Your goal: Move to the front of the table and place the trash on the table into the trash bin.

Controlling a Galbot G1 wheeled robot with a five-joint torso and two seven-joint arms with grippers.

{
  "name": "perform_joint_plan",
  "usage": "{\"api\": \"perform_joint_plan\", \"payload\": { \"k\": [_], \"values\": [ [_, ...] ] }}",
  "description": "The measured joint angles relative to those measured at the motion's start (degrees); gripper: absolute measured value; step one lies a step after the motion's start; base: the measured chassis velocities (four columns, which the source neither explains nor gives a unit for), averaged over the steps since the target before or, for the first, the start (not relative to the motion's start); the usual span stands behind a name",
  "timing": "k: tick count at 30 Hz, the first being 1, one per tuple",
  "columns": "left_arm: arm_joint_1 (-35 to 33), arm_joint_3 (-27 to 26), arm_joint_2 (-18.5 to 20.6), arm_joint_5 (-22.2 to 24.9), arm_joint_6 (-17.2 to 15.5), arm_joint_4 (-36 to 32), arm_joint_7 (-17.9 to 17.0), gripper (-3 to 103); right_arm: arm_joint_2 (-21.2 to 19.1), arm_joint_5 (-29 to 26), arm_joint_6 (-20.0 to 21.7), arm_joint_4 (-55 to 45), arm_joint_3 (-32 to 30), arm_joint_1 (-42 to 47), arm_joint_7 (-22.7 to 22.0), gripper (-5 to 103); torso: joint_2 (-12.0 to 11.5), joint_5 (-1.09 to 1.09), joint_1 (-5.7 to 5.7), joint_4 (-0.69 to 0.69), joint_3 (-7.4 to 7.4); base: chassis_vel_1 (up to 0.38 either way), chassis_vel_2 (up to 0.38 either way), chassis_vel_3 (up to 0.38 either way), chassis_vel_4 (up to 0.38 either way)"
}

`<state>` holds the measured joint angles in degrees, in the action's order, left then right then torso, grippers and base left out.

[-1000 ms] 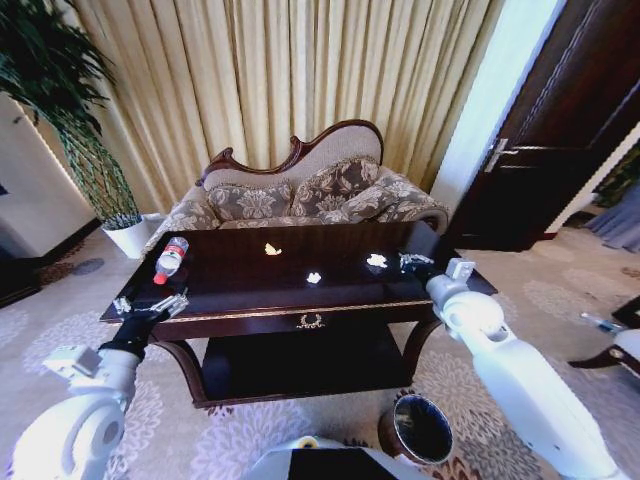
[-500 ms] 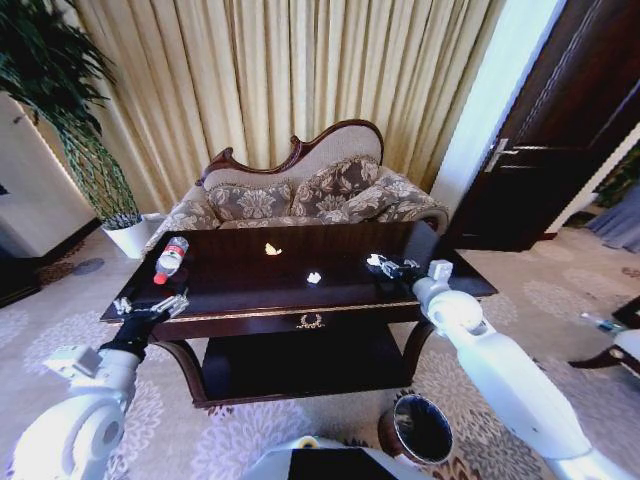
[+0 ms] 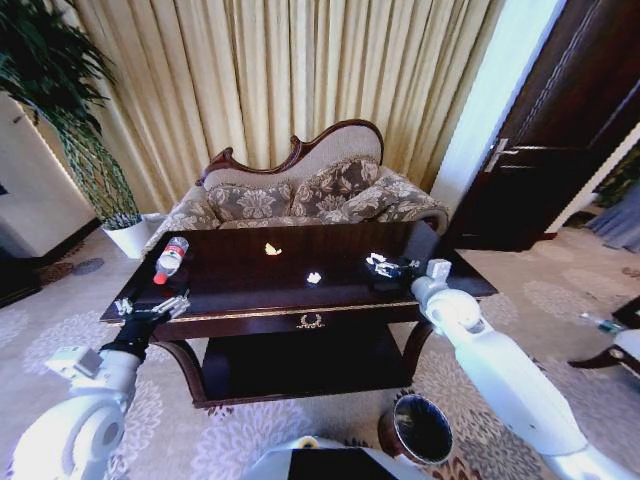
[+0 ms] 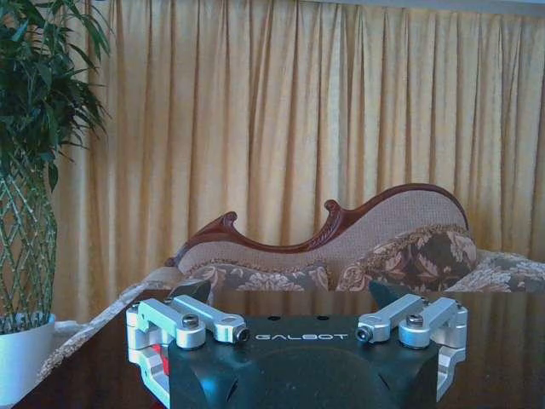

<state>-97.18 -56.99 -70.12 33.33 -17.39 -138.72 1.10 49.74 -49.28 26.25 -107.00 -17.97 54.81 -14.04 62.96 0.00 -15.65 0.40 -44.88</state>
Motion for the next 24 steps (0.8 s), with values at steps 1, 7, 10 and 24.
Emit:
{"api": "perform_joint_plan", "payload": {
  "k": [1, 7, 10, 24],
  "values": [
    [0.0, 0.0, 0.0, 0.0, 0.0, 0.0, 0.0, 100, 0.0, 0.0, 0.0, 0.0, 0.0, 0.0, 0.0, 100, 0.0, 0.0, 0.0, 0.0, 0.0, 0.0, 0.0, 0.0, 0.0],
    [0.0, -0.3, 0.2, 0.0, 0.0, 0.0, 0.0, 100, 0.1, 0.0, 0.0, 1.3, 1.8, -2.1, -0.2, 100, 0.0, 0.0, 0.0, 0.0, 0.0, 0.0, 0.0, 0.0, 0.0],
    [0.0, -0.4, 0.1, 0.0, 0.2, 0.1, 0.0, 100, 0.3, -0.1, 0.0, 2.1, 2.3, -2.9, -0.2, 100, 0.0, 0.0, 0.0, 0.0, 0.0, 0.0, 0.0, 0.0, 0.0],
    [0.4, -0.3, 0.0, 0.0, 0.5, 0.7, 0.1, 100, 0.6, 0.6, 0.0, 3.6, 2.9, -3.1, 0.3, 100, 0.0, 0.0, 0.0, 0.0, 0.0, 0.0, 0.0, 0.0, 0.0]
  ]
}}
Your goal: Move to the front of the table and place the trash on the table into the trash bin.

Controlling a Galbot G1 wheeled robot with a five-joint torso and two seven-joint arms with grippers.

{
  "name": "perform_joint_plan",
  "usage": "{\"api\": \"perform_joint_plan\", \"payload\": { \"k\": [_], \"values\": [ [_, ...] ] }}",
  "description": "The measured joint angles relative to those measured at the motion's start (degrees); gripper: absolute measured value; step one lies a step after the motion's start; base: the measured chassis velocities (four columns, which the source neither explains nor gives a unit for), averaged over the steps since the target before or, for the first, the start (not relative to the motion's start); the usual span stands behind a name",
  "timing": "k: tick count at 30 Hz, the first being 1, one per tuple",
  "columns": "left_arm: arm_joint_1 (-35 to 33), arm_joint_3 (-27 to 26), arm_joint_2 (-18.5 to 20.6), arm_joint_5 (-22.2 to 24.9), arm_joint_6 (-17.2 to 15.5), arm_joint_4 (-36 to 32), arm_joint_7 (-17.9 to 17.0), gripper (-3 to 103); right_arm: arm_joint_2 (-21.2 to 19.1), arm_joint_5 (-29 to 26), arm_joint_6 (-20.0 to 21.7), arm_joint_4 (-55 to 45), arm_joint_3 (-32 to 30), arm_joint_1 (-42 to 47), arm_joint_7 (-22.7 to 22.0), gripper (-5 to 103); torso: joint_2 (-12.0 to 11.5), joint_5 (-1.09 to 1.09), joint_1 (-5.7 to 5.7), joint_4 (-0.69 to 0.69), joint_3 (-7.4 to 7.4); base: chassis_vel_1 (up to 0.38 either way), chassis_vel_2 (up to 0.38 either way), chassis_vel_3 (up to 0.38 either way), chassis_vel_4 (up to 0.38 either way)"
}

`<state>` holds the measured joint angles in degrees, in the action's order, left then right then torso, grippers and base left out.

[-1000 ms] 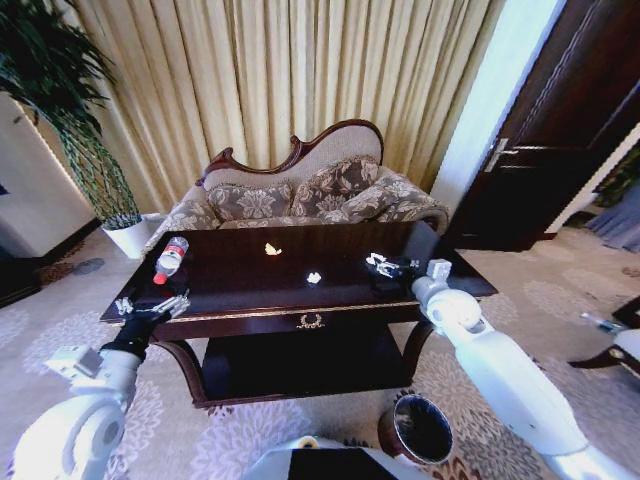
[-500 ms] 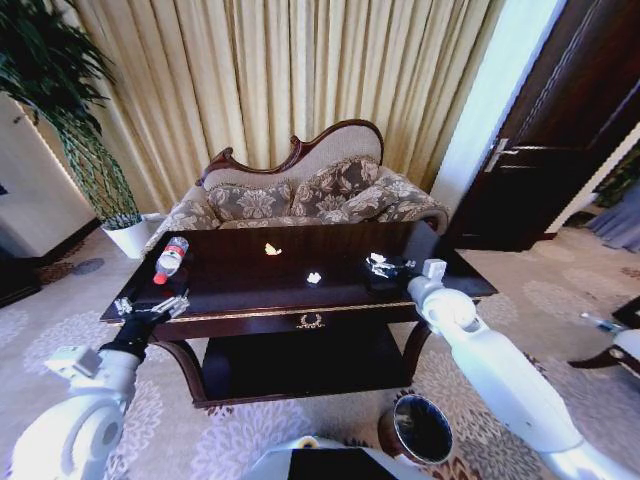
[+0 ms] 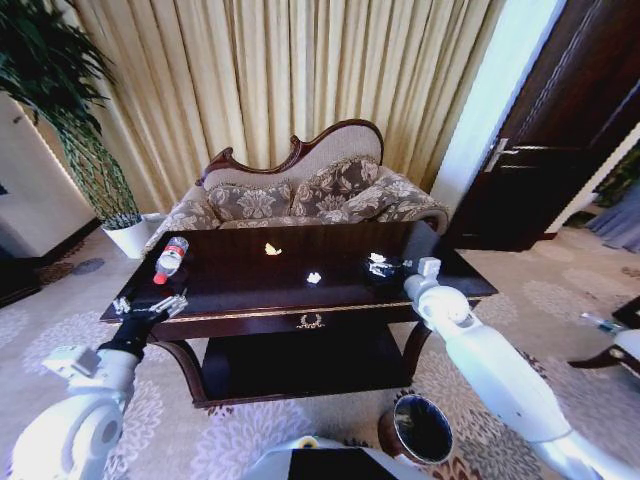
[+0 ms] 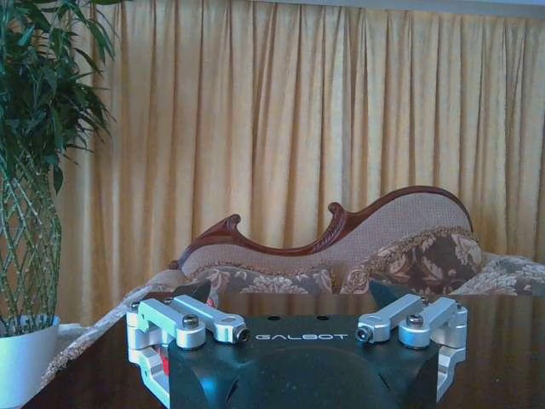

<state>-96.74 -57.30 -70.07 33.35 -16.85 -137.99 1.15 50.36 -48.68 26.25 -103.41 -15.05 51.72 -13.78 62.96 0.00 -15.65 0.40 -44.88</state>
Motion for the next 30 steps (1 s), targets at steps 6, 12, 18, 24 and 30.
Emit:
{"api": "perform_joint_plan", "payload": {
  "k": [6, 12, 18, 24, 30],
  "values": [
    [-0.1, -0.1, 0.0, 0.0, 0.2, 0.1, 0.0, 100, 0.2, 0.7, -0.5, 0.3, 0.2, -0.1, -0.1, 95, 0.0, 0.0, 0.0, 0.0, 0.0, 0.0, 0.0, 0.0, 0.0],
    [0.0, -0.1, 0.0, 0.0, 0.3, 0.1, 0.0, 100, 0.0, 1.2, -1.3, 0.4, 0.4, 0.0, -0.4, 74, 0.0, 0.0, 0.0, -0.01, 0.0, 0.0, 0.0, 0.0, 0.0],
    [0.0, -0.1, 0.0, 0.0, 0.3, 0.2, 0.2, 100, -0.2, 1.4, -1.6, 0.3, 0.0, 0.6, -0.3, 52, 0.0, 0.0, 0.0, 0.0, 0.0, 0.0, 0.0, 0.0, 0.0],
    [0.0, -0.1, 0.1, 0.0, 0.3, 0.2, 0.3, 100, 0.0, 1.4, -2.3, -1.1, -0.6, 0.8, -1.1, 25, 0.0, 0.0, 0.0, -0.01, 0.0, 0.0, 0.0, 0.0, 0.0],
    [0.2, -0.1, 0.2, 0.1, 0.3, 0.2, 0.2, 100, -0.9, 0.7, -2.5, -5.0, -3.9, 2.2, -2.1, 10, 0.0, 0.0, 0.0, -0.01, 0.0, 0.0, 0.0, 0.0, 0.0]
  ]
}}
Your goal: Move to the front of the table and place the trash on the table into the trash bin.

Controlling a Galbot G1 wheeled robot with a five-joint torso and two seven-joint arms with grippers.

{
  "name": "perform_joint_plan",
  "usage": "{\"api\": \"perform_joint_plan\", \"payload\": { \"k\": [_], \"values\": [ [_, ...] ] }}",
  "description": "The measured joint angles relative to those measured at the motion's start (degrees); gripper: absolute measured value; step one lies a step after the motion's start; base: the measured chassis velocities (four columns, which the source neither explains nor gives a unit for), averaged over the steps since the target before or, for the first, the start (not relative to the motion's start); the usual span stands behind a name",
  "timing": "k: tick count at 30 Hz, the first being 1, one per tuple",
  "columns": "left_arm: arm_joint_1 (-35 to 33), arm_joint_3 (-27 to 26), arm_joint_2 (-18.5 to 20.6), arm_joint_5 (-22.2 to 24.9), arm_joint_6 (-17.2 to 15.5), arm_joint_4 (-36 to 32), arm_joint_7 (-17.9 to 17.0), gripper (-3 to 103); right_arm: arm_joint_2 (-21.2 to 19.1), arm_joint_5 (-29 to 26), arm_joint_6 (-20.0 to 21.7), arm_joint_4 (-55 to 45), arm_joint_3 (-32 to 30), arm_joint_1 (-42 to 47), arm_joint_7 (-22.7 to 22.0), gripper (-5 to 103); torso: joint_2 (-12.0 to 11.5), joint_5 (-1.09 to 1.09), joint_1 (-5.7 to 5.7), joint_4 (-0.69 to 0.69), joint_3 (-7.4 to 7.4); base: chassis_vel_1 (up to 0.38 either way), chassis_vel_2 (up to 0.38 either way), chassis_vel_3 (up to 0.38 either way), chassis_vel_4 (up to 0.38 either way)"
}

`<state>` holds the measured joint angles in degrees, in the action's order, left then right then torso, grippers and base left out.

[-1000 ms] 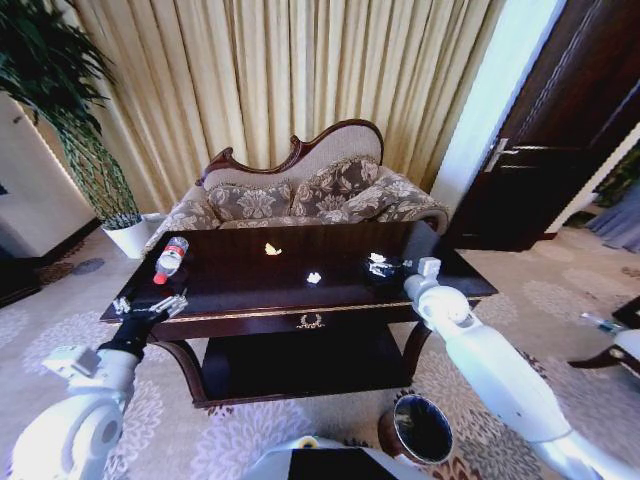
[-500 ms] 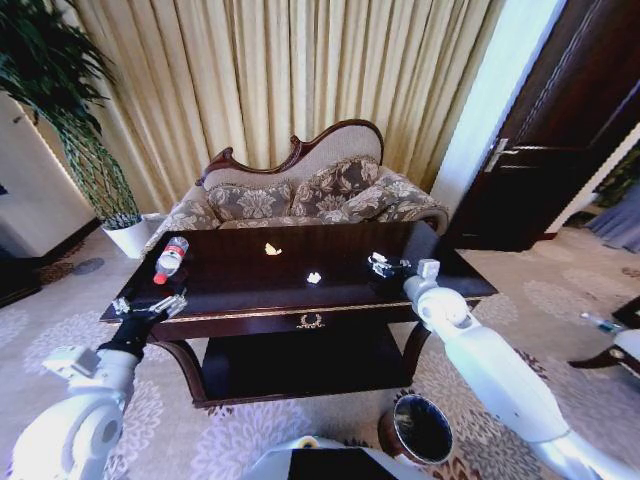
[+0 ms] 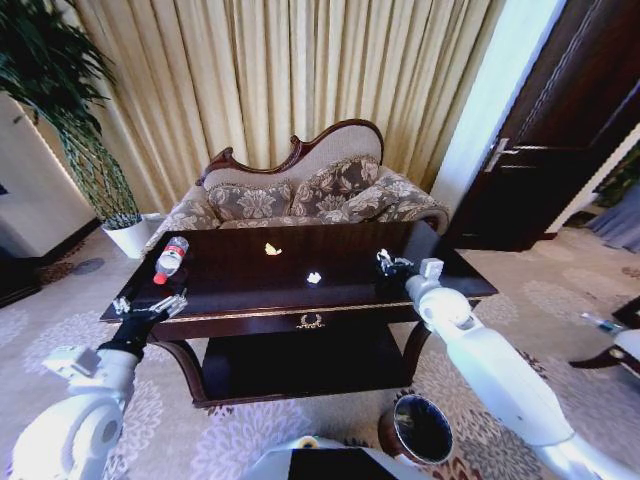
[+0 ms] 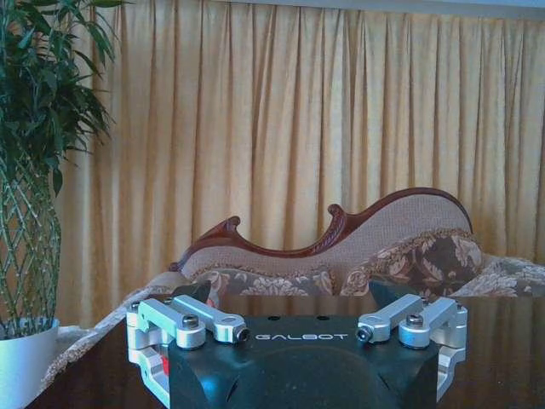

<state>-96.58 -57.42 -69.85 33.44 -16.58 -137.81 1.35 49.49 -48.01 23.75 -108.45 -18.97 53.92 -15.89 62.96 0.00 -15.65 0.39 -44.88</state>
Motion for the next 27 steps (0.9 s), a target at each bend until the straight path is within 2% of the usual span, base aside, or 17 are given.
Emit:
{"api": "perform_joint_plan", "payload": {
  "k": [2, 7, 10, 17, 22, 27],
  "values": [
    [0.1, 0.0, 0.1, 0.1, 0.0, 0.1, 0.0, 100, -0.7, -0.5, -0.3, -2.8, -4.1, 2.4, 0.0, 1, 0.0, 0.0, 0.0, 0.01, 0.0, 0.0, 0.0, 0.0, 0.0],
    [0.3, 0.0, 0.5, 0.5, 0.0, 0.3, -0.3, 100, -1.2, 0.7, -1.6, -5.5, -8.6, 6.2, 0.0, 0, 0.0, 0.0, 0.0, 0.02, 0.0, 0.0, 0.0, 0.0, 0.0],
    [0.7, 0.0, 1.1, 2.4, 0.0, 0.7, -1.1, 100, -0.6, 4.9, -4.2, -8.4, -11.4, 11.4, -0.3, 0, 0.0, -0.01, 0.0, 0.01, 0.0, 0.0, 0.0, 0.0, 0.0],
    [2.5, 0.1, 2.9, 5.3, 0.0, 2.9, -1.6, 100, 1.9, 10.7, -8.2, -10.8, -13.1, 17.0, -0.3, 0, 0.0, 0.0, 0.0, 0.0, 0.0, 0.0, 0.0, 0.0, 0.0],
    [2.2, 0.1, 7.4, 8.2, -0.2, 4.0, -3.0, 100, 3.2, 12.6, -8.7, -13.4, -16.1, 23.0, 0.6, 0, 0.0, 0.0, 0.01, 0.01, 0.0, 0.0, 0.0, 0.0, 0.0],
    [1.7, -0.5, 10.3, 10.4, -0.4, 3.8, -4.8, 100, 2.0, 12.3, -8.0, -15.4, -18.0, 25.8, 0.5, 0, 0.0, 0.0, 0.0, 0.01, 0.0, 0.0, 0.0, 0.0, 0.0]
  ]
}}
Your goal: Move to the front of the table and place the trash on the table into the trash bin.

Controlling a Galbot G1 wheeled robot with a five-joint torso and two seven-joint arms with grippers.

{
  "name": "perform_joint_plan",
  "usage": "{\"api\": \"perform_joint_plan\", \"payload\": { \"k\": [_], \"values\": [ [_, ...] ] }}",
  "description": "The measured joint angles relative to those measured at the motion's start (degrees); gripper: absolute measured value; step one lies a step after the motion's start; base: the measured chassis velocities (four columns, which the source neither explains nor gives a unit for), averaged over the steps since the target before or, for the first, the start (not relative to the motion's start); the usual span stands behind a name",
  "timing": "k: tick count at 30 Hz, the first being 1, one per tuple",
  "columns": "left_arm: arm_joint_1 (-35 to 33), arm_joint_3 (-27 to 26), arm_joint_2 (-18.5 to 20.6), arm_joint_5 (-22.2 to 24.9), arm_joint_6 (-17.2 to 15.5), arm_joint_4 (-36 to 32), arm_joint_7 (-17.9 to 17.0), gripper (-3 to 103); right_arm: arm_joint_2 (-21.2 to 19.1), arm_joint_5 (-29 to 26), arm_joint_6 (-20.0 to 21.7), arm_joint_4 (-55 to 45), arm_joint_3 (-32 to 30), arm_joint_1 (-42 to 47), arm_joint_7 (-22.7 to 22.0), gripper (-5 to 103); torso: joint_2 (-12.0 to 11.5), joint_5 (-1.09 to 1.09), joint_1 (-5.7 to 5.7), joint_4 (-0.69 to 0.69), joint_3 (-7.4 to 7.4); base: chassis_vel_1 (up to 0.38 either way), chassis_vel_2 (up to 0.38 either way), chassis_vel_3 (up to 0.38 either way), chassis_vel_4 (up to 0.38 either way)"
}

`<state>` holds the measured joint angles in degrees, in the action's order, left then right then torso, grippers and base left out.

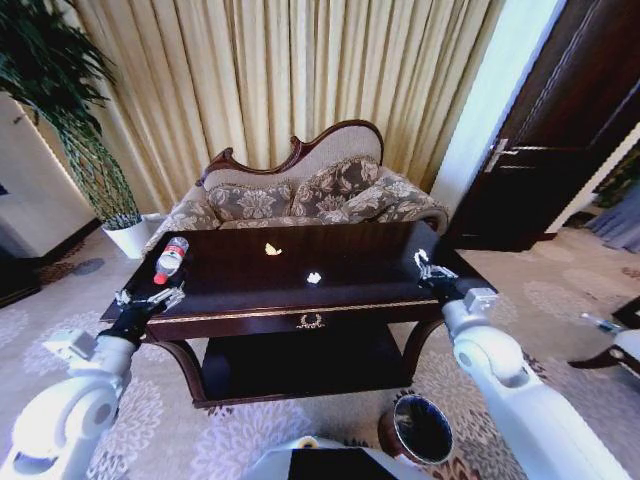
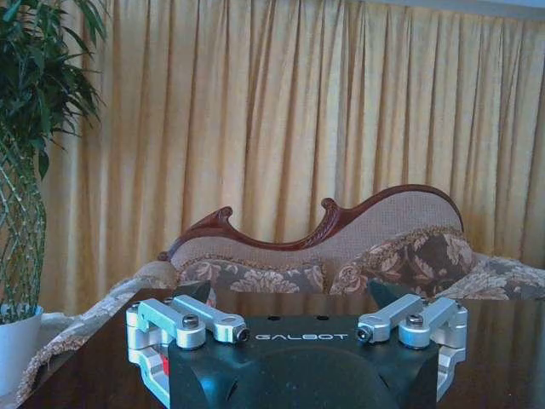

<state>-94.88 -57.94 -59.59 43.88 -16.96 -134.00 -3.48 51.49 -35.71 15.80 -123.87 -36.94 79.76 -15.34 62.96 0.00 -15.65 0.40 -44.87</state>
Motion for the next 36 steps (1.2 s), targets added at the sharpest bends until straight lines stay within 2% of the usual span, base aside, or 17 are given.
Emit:
{"api": "perform_joint_plan", "payload": {
  "k": [6, 15, 18, 28, 32, 36],
  "values": [
    [-1.0, -0.2, 0.4, 0.2, -0.1, -0.7, -0.7, 100, -0.5, -0.7, 0.4, -1.5, -2.0, 2.6, -0.4, 0, 0.0, 0.0, 0.0, 0.0, 0.0, 0.0, 0.0, 0.0, 0.0],
    [-0.6, 0.3, -0.4, -1.3, -0.4, -2.2, -1.0, 100, 1.4, -0.4, 1.2, -4.1, -3.4, 5.9, -0.2, 0, 0.0, 0.0, 0.0, 0.0, 0.0, 0.0, 0.0, 0.0, 0.0],
    [0.5, 1.4, -1.2, -3.6, -0.5, -1.5, -0.4, 100, 3.4, 0.6, 1.4, -3.8, -2.1, 5.0, 0.1, 0, 0.0, 0.02, 0.0, 0.01, 0.0, 0.0, 0.0, 0.0, 0.0],
    [1.0, 1.3, -1.9, -5.6, -0.1, -0.7, 0.3, 100, 10.2, 6.4, -0.3, -2.3, 0.5, 5.6, 2.7, 0, 0.0, 0.0, 0.0, 0.0, 0.0, 0.0, 0.0, 0.0, 0.0],
    [1.4, 1.8, -2.0, -5.9, -0.1, -0.5, 0.4, 100, 10.4, 6.5, -0.5, -2.4, 0.0, 6.3, 2.8, 0, 0.0, 0.0, 0.0, 0.01, 0.0, 0.0, 0.0, 0.0, 0.0],
    [1.5, 1.9, -2.2, -6.0, -0.3, -0.2, 1.1, 100, 8.6, 5.7, -0.3, -3.6, -1.3, 6.7, 2.7, 0, 0.0, 0.0, 0.0, 0.01, 0.0, 0.0, 0.0, 0.0, 0.0]
  ]
}}
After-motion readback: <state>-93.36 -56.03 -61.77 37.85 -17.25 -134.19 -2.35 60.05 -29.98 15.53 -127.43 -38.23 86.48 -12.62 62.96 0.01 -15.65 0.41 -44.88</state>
